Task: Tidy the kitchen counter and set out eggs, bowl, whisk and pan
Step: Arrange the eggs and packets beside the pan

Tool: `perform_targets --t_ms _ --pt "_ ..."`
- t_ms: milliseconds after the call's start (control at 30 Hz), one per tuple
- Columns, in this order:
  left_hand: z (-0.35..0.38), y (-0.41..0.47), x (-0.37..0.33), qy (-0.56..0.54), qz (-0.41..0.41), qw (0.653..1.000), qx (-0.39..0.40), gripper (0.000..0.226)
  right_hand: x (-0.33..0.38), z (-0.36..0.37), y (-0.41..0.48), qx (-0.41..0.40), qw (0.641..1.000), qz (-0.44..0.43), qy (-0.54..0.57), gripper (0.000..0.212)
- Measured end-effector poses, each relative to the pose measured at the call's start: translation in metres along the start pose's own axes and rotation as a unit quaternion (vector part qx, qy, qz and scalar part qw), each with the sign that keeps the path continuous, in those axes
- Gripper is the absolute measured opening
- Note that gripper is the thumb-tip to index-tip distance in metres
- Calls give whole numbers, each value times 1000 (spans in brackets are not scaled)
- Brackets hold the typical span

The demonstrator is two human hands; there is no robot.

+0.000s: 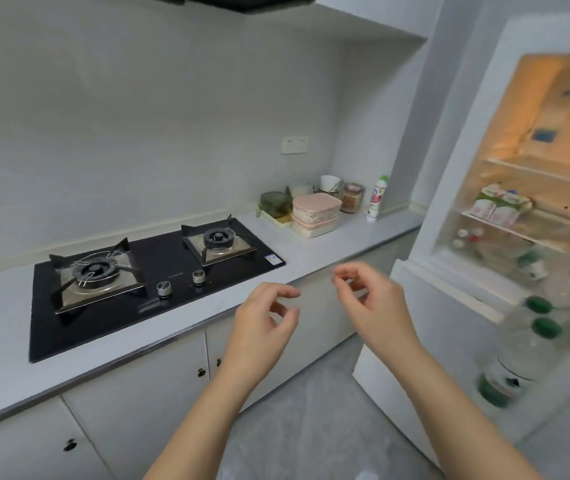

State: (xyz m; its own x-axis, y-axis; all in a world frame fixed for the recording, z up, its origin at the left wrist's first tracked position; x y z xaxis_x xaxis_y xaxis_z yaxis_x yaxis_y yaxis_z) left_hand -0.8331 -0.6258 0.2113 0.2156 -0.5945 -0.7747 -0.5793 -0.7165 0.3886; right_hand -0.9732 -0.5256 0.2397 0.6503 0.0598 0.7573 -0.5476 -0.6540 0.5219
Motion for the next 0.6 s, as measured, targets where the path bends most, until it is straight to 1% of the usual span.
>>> perform_targets --t_ms 133,267,367,467,533,600 --pt "30 -21 -43 -24 22 999 1 25 20 -63 -8 -10 997 -59 -57 12" --pt "70 -40 -87 -32 45 998 29 25 37 -130 -23 20 984 -128 -120 14" --pt "100 -53 -122 -45 77 996 28 24 45 -188 -36 31 969 -177 -171 16" --pt "141 -69 -161 -70 80 994 2 21 51 -251 -45 37 944 -239 -223 18" --pt "173 -84 -187 -95 73 993 -19 20 54 -289 -51 52 918 -297 -258 22" --pt "197 -93 -203 -107 69 992 -26 23 55 -311 -51 68 892 -347 -280 24"
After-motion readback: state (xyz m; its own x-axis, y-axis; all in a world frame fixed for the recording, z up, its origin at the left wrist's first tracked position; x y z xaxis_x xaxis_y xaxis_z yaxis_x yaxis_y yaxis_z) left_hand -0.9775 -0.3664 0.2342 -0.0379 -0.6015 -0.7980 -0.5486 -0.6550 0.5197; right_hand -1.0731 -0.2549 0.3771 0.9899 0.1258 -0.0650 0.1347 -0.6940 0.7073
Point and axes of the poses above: each hand's wrist, its own y-axis towards the middle knuckle, its own z-axis out of the palm, x = y × z, the point moved 1 cm from there along y, towards the middle knuckle, and after that the axes turned 11 degrees about y, right-handed, at the moved point
